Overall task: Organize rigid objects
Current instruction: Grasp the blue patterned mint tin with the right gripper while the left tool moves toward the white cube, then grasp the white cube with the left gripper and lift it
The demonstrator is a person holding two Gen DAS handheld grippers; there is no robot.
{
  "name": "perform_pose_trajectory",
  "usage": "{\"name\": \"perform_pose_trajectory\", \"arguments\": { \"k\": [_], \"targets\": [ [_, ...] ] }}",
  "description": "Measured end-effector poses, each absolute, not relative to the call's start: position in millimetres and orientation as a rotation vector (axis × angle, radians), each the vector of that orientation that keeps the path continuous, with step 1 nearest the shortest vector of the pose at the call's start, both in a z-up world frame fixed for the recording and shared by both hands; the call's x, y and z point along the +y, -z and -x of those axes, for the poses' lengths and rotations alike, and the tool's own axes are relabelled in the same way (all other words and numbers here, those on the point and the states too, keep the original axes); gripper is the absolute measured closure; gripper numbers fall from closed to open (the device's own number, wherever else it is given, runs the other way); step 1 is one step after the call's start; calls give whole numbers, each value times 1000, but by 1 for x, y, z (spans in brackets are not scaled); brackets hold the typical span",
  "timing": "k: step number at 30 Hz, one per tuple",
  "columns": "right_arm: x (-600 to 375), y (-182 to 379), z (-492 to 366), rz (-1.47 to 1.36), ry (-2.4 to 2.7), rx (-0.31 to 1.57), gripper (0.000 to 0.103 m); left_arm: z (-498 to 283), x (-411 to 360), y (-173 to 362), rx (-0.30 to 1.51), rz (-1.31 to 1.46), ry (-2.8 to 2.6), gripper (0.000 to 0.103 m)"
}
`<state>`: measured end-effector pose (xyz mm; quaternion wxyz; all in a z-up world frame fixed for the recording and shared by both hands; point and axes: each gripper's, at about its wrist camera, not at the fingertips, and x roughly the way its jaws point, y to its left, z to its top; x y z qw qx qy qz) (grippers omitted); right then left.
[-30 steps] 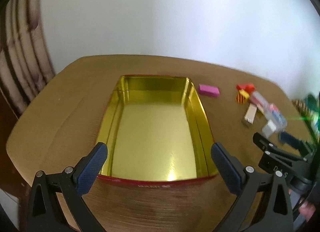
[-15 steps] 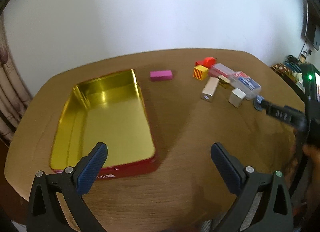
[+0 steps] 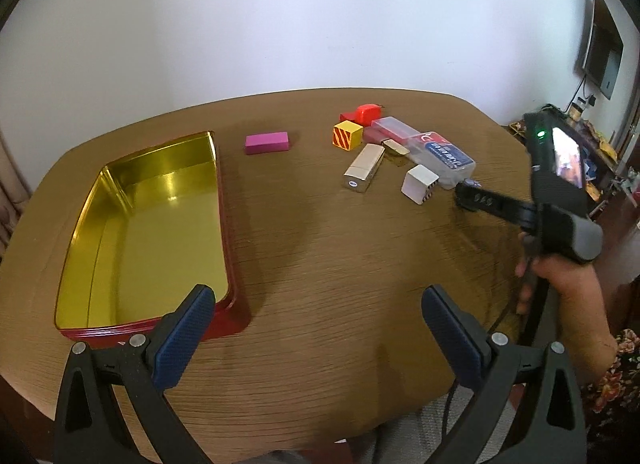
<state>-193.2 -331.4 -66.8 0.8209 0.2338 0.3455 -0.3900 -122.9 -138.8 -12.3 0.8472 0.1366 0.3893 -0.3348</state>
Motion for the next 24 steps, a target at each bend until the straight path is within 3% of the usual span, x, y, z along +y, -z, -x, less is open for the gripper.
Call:
{"name": "perform_pose_trajectory", "arguments": {
  "k": [4, 14, 24],
  "targets": [
    [-330, 67, 190, -458, 836, 754, 71, 119, -145, 10, 836, -276, 710, 1],
    [-345, 68, 213, -469, 860, 733, 71, 114, -184, 8, 820, -326, 747, 1],
    [-345, 71, 227, -512, 845, 672, 71, 89, -271, 24, 738, -447, 850, 1]
  ]
}}
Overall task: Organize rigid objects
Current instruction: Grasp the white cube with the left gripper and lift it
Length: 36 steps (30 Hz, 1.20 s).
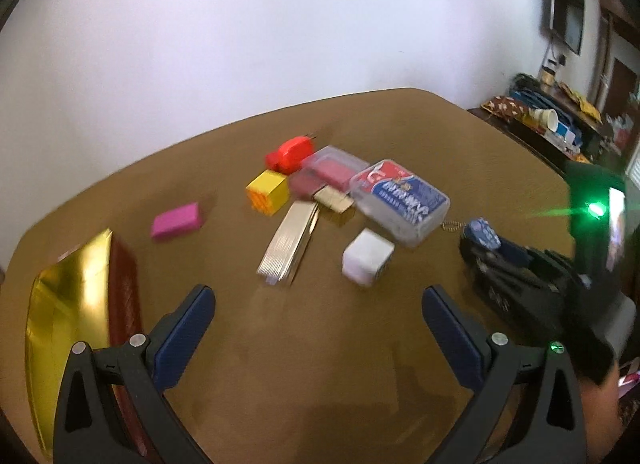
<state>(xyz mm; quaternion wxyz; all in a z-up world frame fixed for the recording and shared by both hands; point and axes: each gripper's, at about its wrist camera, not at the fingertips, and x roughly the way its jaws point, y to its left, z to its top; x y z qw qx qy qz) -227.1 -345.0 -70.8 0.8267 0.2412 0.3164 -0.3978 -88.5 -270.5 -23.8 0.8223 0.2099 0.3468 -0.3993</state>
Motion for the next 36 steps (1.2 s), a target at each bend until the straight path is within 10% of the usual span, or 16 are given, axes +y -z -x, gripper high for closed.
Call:
{"name": "perform_pose_trajectory", "arguments": {
  "k": [13, 21, 36],
  "targets": [
    [-348, 72, 234, -551, 827, 642, 71, 71, -319, 61, 749, -520, 975, 29],
    [-348, 71, 235, -553, 825, 641, 71, 78, -324, 82, 753, -575, 1013, 70],
    [-347, 72, 233, -544, 832, 647, 71, 73, -310, 80, 835, -446, 1036, 76]
  ]
}}
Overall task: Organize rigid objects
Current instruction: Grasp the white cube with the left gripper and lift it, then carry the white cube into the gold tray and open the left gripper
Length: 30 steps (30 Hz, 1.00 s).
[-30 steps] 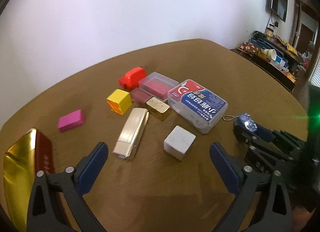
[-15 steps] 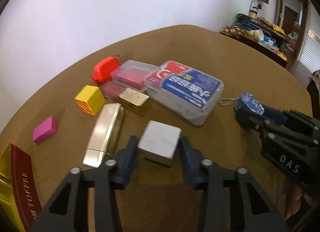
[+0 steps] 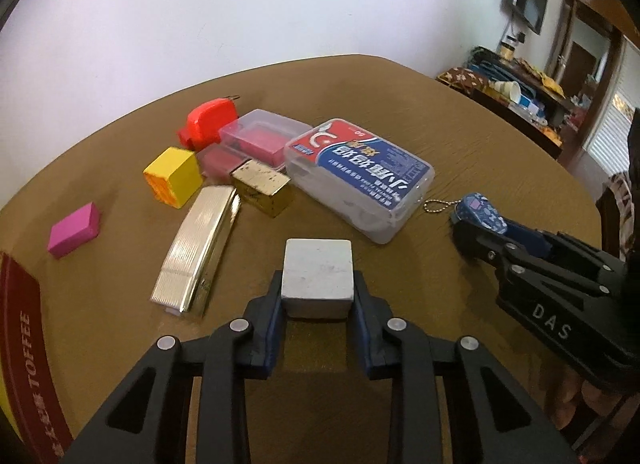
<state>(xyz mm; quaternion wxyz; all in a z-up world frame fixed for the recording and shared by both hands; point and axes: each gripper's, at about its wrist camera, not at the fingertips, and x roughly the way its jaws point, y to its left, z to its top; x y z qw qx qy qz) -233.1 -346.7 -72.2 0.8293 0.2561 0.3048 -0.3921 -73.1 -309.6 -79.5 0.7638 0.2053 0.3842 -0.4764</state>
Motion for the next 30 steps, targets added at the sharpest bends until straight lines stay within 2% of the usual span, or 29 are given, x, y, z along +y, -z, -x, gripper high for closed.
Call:
{"name": "perform_pose_trajectory", "arguments": {
  "k": [17, 23, 30],
  "targets": [
    [-343, 72, 229, -503, 852, 671, 71, 83, -245, 58, 890, -279, 1023, 76],
    [-341, 72, 226, -487, 860, 681, 71, 58, -205, 22, 831, -187, 970, 76],
    [-341, 71, 224, -477, 865, 688, 71, -12, -143, -5, 838, -84, 778, 76]
  ]
}}
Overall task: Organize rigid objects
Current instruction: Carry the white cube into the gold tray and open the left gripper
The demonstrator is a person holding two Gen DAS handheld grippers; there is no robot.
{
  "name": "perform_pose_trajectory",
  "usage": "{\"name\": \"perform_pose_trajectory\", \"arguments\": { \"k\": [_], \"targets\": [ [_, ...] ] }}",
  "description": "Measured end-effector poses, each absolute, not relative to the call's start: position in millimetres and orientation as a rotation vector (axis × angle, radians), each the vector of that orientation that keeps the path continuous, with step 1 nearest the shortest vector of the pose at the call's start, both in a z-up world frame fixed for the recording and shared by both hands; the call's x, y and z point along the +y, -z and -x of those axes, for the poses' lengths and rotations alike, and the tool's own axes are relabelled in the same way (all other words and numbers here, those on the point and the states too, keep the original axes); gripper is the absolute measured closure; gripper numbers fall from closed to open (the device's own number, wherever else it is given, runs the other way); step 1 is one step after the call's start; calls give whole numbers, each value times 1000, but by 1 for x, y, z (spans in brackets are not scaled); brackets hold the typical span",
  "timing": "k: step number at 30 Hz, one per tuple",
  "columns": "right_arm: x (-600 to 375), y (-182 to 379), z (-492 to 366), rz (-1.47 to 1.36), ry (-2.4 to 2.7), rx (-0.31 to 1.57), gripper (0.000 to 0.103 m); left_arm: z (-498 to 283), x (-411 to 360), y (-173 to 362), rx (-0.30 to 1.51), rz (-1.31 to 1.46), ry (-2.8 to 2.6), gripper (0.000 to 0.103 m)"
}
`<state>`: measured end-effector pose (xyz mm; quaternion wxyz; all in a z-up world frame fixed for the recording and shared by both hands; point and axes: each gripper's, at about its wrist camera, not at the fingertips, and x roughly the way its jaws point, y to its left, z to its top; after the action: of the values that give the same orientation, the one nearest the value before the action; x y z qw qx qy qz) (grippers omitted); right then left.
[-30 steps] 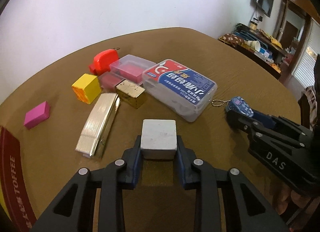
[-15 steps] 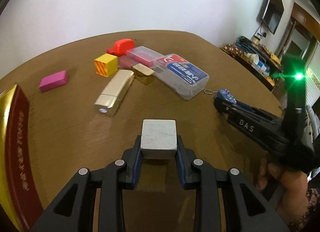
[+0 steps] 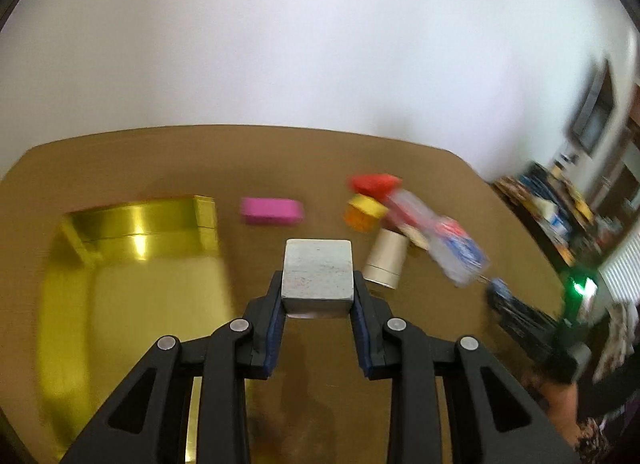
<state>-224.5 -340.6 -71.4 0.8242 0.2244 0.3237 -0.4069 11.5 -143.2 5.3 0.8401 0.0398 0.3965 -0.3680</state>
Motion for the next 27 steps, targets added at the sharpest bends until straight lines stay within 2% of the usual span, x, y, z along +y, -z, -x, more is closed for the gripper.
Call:
{"name": "perform_pose_trajectory", "arguments": {
  "k": [9, 16, 22, 27],
  "targets": [
    [-338, 71, 221, -459, 874, 701, 71, -99, -81, 17, 924, -65, 458, 76],
    [-336, 71, 219, -440, 882, 715, 71, -143, -75, 54, 1032, -170, 315, 76],
    [-337, 71, 219, -435, 885, 720, 71, -156, -75, 62, 1064, -174, 278, 75],
    [-337, 71, 219, -433, 886, 721, 71, -148, -86, 60, 1057, -161, 298, 57]
  ]
}}
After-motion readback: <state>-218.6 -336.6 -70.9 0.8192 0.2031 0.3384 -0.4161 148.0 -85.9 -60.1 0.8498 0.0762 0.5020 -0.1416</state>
